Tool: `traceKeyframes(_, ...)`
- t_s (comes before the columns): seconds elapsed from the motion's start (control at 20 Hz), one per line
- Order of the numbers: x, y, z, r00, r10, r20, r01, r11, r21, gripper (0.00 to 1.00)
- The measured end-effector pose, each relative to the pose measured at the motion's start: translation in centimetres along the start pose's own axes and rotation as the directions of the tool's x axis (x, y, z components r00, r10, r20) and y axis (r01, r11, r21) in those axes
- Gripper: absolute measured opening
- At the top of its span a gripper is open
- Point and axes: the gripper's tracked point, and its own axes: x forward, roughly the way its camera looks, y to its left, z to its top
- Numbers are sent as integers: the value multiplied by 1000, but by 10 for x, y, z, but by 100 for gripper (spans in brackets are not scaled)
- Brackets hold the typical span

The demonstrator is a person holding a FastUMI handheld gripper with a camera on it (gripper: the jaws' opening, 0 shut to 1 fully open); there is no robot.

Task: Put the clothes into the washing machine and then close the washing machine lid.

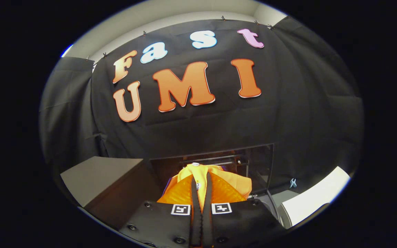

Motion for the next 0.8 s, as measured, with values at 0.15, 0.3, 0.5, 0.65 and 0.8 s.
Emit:
traceKeyframes(0.15, 25, -15, -38, 998, -17, -69, 18, 1000, 14, 9)
traceKeyframes(0.3, 54, -26, -84, 988, -36, -152, 40, 999, 24, 9)
traceKeyframes(0.5, 75, -29, -122, 972, -46, -231, 49, 999, 8, 9)
traceKeyframes(0.65, 75, -38, -161, 943, -63, -326, 78, 996, 32, 9)
traceKeyframes(0.8, 77, -53, -193, 910, -94, -404, 115, 993, 27, 9)
